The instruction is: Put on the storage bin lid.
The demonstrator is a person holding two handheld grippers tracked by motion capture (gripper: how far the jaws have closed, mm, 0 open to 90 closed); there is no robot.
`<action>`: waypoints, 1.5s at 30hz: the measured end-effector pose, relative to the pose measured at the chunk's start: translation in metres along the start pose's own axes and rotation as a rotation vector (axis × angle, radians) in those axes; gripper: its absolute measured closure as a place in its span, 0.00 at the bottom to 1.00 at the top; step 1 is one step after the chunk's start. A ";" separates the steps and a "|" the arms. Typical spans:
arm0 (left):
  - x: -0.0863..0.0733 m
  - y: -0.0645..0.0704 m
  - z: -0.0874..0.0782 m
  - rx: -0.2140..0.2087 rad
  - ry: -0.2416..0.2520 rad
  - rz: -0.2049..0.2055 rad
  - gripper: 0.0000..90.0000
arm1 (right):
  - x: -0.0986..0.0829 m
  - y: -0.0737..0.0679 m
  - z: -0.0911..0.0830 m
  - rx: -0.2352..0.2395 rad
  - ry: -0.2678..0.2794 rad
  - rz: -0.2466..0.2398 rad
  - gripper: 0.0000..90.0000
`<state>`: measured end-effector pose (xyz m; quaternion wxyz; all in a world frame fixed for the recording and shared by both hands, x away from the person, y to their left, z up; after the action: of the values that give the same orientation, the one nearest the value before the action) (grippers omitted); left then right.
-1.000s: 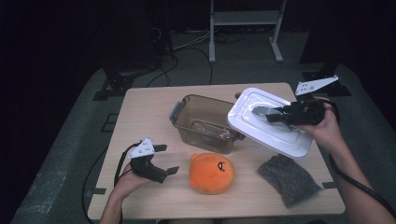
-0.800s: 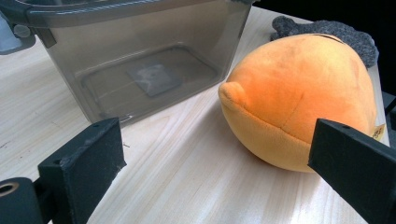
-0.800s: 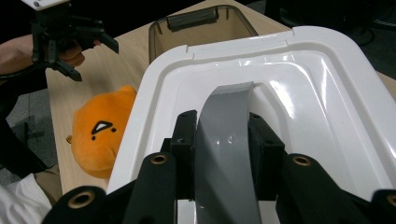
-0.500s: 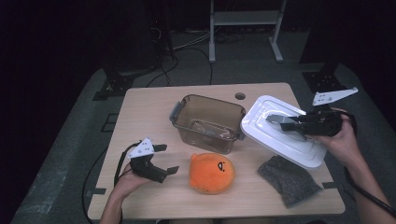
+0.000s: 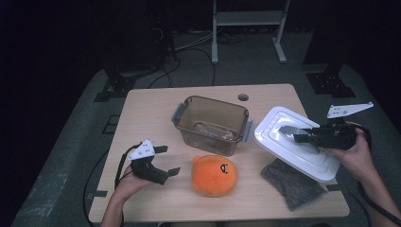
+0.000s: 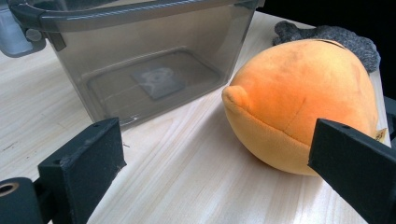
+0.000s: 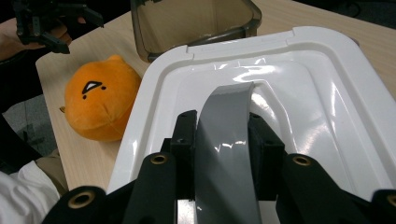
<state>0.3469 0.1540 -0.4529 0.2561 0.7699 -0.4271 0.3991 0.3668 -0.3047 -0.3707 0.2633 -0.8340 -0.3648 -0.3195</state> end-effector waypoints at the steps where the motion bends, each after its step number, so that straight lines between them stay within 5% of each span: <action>1: 0.000 0.000 0.000 -0.001 -0.002 0.000 0.03 | -0.002 0.000 0.001 0.001 -0.001 0.002 0.75; 31: 0.000 -0.002 -0.004 0.005 0.014 -0.001 0.03 | -0.064 0.000 0.042 0.052 -0.041 0.073 0.75; 45: 0.000 -0.003 -0.004 0.008 0.017 -0.006 0.03 | -0.080 0.001 0.059 0.067 -0.043 0.103 0.75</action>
<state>0.3478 0.1586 -0.4510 0.2578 0.7689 -0.4209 0.4064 0.3452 -0.3005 -0.4673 0.2990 -0.8491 -0.3375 -0.2753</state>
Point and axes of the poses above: each handheld gripper's, and its own axes: z roughly forward along the jaws, x roughly out of its top, y roughly to its right, the point moved 7 cm from there along z, roughly forward along the jaws, and after that the axes turned 7 degrees about -y, right-handed, at the moved point
